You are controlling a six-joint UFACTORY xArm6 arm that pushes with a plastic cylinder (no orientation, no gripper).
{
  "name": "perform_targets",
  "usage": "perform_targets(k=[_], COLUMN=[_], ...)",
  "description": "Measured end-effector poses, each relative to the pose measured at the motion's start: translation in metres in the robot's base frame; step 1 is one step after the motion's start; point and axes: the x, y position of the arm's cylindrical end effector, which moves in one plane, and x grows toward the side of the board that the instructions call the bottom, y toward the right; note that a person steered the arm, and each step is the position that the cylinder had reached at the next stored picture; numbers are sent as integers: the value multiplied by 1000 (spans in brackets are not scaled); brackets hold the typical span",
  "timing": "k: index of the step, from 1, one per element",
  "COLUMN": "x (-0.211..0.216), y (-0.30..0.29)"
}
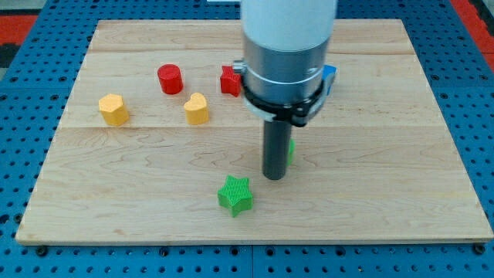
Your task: Move the green star towards the center
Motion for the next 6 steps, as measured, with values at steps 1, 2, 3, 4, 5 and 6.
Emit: perform_targets(k=[1, 2, 3, 4, 5, 6], x=[-42, -91, -29, 81, 95, 50], y=[15, 23, 33, 52, -21, -71])
